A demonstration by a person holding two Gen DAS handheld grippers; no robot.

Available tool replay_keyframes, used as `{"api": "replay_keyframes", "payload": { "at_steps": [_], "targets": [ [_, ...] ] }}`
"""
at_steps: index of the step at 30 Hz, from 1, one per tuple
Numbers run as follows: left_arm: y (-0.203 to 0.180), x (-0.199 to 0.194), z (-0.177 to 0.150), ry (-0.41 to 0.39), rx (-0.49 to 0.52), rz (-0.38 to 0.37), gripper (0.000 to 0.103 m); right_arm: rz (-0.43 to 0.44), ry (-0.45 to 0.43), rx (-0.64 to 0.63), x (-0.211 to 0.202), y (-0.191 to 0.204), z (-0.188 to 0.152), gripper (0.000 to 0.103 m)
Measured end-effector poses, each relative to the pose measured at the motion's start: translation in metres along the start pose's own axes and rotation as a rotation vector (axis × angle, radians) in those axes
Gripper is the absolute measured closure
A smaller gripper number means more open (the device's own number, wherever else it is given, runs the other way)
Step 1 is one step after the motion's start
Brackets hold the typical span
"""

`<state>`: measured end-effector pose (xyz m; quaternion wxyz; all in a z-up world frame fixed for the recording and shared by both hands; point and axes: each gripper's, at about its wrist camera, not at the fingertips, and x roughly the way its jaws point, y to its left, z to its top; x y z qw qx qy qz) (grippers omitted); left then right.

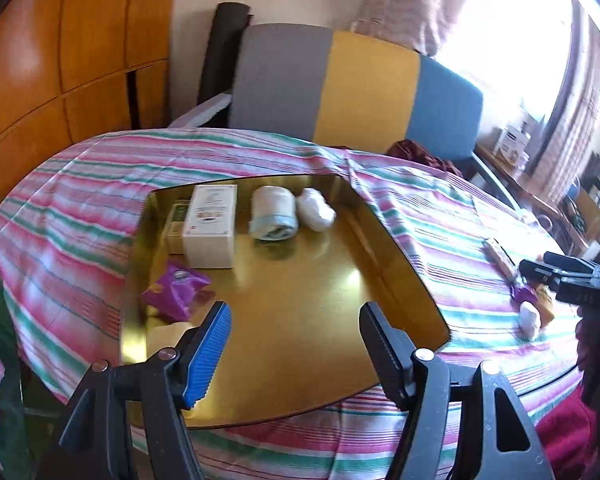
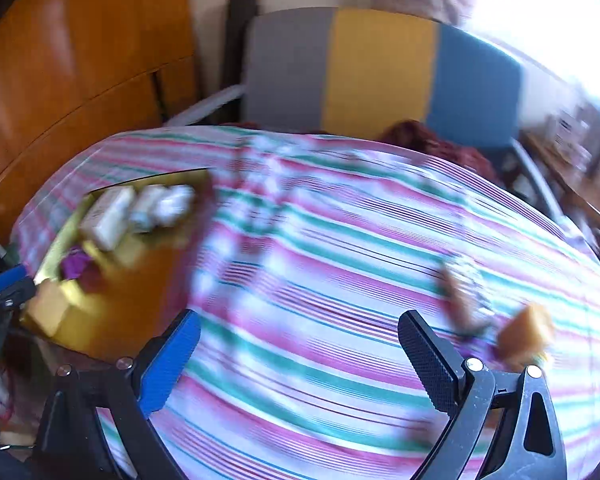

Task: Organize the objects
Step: 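Grasp the small plastic-wrapped bundle with the left tool while the right tool grasps a yellow sponge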

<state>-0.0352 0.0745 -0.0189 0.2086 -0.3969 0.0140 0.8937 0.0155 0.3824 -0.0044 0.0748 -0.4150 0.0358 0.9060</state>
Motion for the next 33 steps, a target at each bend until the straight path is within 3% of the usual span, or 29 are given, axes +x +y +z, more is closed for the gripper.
{"api": "replay_keyframes", "payload": {
  "at_steps": [6, 10, 13, 15, 17, 20, 26, 33],
  "targets": [
    [-0.042, 0.012, 0.007, 0.03, 0.101, -0.062, 0.036, -0.179, -0.022, 0.208, -0.024, -0.095, -0.021, 0.003],
    [-0.081, 0.023, 0.011, 0.057, 0.183, -0.121, 0.036, -0.312, -0.065, 0.419, -0.04, -0.164, -0.046, 0.002],
    [-0.116, 0.035, 0.01, 0.091, 0.252, -0.171, 0.036, -0.362, -0.106, 0.618, -0.051, -0.209, -0.071, 0.002],
    [-0.137, 0.046, 0.007, 0.126, 0.279, -0.203, 0.036, -0.35, -0.132, 0.777, -0.058, -0.235, -0.083, 0.002],
    [-0.16, 0.062, 0.004, 0.183, 0.297, -0.248, 0.039, -0.323, -0.174, 0.859, -0.065, -0.248, -0.089, 0.001],
    [-0.19, 0.084, -0.003, 0.282, 0.305, -0.321, 0.043, -0.303, -0.193, 0.896, -0.069, -0.253, -0.093, 0.001],
    [-0.249, 0.118, -0.015, 0.376, 0.343, -0.412, 0.043, -0.231, -0.18, 0.938, -0.062, -0.257, -0.097, 0.0],
    [-0.299, 0.137, -0.016, 0.429, 0.289, -0.526, 0.044, -0.164, -0.18, 0.992, -0.059, -0.261, -0.104, 0.0]
  ]
}}
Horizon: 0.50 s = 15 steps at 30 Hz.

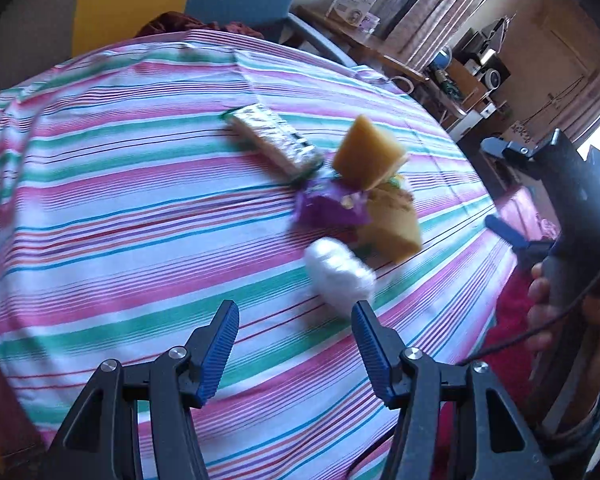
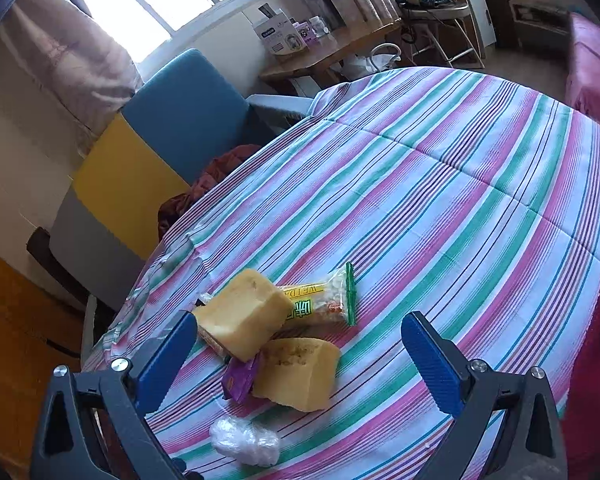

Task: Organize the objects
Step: 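Grasp the small plastic-wrapped bundle with the left tool while the right tool grasps a yellow sponge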

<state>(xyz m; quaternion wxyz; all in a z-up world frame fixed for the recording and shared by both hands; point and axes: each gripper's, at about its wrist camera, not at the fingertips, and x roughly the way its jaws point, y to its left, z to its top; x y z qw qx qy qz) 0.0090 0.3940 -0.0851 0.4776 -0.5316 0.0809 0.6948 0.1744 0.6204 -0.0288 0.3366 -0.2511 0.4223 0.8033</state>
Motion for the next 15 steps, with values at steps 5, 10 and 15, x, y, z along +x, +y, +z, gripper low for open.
{"api": "replay_keyframes", "payload": {
  "at_steps": [5, 10, 15],
  "targets": [
    [-0.019, 0.025, 0.012, 0.017, -0.022, -0.018, 0.044, 0.024, 0.017, -0.001, 0.002, 0.002, -0.001, 0.0],
    [-0.034, 0.057, 0.016, 0.03, 0.05, 0.054, 0.046, 0.026, 0.026, 0.0, 0.006, 0.002, -0.001, 0.0],
    [-0.029, 0.054, 0.005, -0.018, 0.109, 0.083, 0.064, 0.008, 0.017, -0.042, 0.006, 0.007, -0.001, 0.0]
  ]
}}
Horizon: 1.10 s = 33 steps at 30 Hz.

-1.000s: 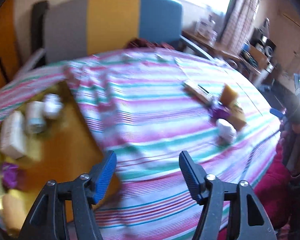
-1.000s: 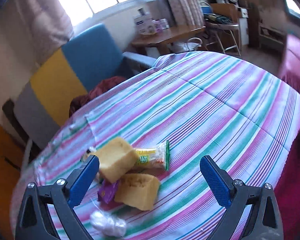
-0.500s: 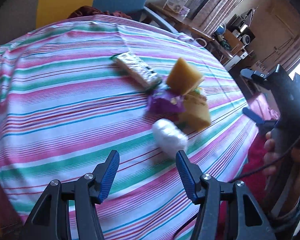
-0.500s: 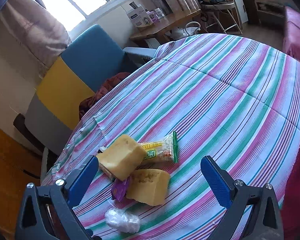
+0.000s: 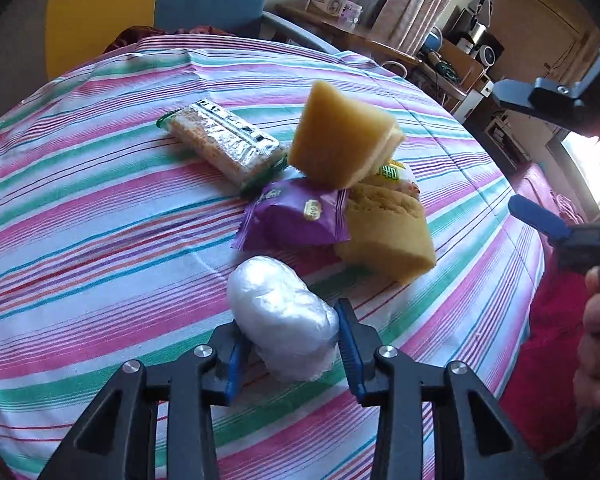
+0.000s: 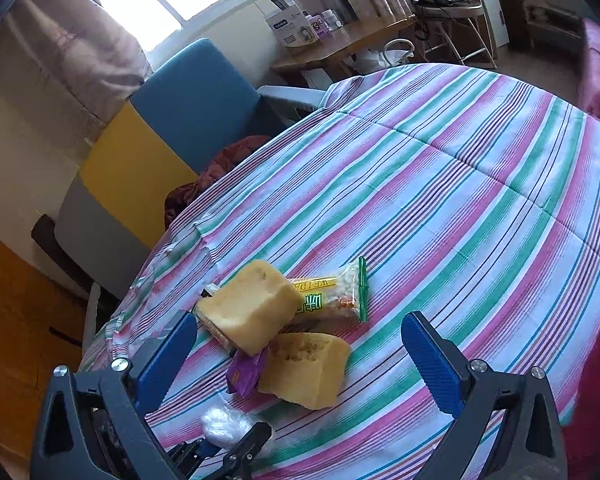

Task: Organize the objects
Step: 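Grasp the small plastic-wrapped bundle with the left tool while the right tool grasps a yellow sponge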

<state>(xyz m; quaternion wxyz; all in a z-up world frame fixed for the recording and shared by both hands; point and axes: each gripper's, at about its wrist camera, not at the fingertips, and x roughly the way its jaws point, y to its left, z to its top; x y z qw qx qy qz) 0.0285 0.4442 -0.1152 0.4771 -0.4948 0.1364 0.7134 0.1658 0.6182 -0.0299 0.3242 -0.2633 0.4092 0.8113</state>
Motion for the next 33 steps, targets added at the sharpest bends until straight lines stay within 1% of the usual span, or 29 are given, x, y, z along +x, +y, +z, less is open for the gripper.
{"api": "replay_keyframes", "payload": {
  "at_steps": [7, 12, 17, 21, 24, 27, 31, 33],
  "targets": [
    [0.033, -0.024, -0.021, -0.028, 0.014, 0.02, 0.064, -0.025, 0.03, 0.011, 0.007, -0.004, -0.001, 0.0],
    [0.057, -0.044, -0.044, -0.047, -0.009, 0.025, 0.063, -0.023, 0.087, 0.034, 0.018, -0.007, -0.005, 0.0],
    [0.062, -0.055, -0.06, -0.083, -0.005, 0.029, 0.064, -0.038, 0.098, 0.028, 0.02, -0.006, -0.007, 0.0],
    [0.061, -0.053, -0.06, -0.097, -0.002, 0.028, 0.063, -0.001, 0.149, -0.013, 0.027, 0.007, -0.014, 0.0],
    [0.06, -0.053, -0.063, -0.112, 0.017, 0.032, 0.063, -0.016, 0.143, -0.065, 0.028, 0.023, -0.017, 0.0],
    [0.063, -0.053, -0.063, -0.115, 0.003, 0.016, 0.063, -0.02, 0.148, -0.066, 0.034, 0.038, -0.013, 0.0],
    [0.065, -0.053, -0.064, -0.125, -0.007, 0.002, 0.063, -0.085, 0.136, -0.053, 0.052, 0.056, -0.005, 0.0],
    [0.066, -0.053, -0.064, -0.129, -0.014, -0.007, 0.063, -0.104, 0.139, -0.046, 0.063, 0.065, 0.0, 0.0]
  ]
}}
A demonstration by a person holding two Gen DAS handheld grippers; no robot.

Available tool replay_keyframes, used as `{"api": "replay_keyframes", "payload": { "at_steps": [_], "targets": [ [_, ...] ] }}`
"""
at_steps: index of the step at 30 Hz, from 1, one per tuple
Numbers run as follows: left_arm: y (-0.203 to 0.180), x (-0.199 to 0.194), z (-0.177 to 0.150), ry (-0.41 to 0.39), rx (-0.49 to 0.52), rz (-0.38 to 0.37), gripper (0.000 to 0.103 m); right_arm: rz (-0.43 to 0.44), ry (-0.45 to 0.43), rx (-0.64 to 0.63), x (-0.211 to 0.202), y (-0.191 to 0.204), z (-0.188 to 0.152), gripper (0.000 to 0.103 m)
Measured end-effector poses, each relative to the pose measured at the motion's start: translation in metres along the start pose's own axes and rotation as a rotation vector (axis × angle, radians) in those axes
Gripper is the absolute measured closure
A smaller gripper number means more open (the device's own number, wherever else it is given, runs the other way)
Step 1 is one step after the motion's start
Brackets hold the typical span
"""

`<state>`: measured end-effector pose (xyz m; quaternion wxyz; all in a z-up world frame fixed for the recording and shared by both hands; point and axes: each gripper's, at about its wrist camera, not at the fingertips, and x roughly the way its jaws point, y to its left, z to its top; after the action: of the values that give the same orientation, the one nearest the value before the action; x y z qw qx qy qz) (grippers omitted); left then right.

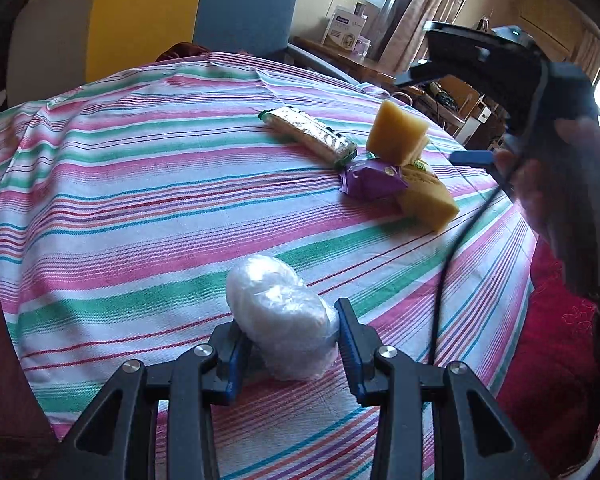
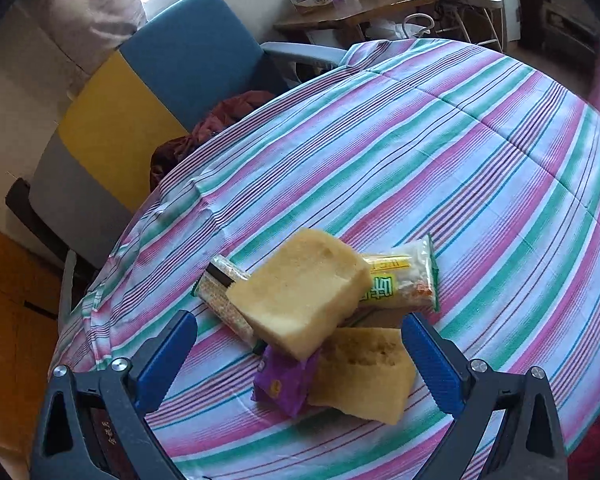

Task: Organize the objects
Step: 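Grasp the small plastic-wrapped bundle with the left tool while the right tool grasps a yellow sponge, then place the plastic bundle in the tray with the left tool while the right tool holds the sponge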

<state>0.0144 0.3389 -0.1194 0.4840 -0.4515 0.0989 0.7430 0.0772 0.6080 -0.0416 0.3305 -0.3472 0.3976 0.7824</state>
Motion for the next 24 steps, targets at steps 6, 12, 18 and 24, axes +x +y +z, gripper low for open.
{"api": "replay_keyframes", "payload": {
  "at_steps": [6, 12, 18, 24],
  "targets": [
    [0.002, -0.001, -0.002, -0.008, -0.006, -0.013, 0.063, -0.117, 0.036, -0.089, 0.036, 0.023, 0.011, 0.011],
    [0.004, -0.001, -0.003, -0.017, -0.012, -0.024, 0.063, -0.186, 0.043, -0.301, 0.033, 0.034, 0.004, 0.047],
    [0.003, -0.001, -0.004, -0.02, -0.001, -0.019, 0.063, -0.007, -0.004, -0.442, -0.009, 0.045, -0.015, 0.046],
    [0.001, -0.009, -0.006, 0.0, 0.001, 0.011, 0.064, 0.147, 0.08, -0.644, -0.007, 0.067, -0.064, 0.046]
  ]
}}
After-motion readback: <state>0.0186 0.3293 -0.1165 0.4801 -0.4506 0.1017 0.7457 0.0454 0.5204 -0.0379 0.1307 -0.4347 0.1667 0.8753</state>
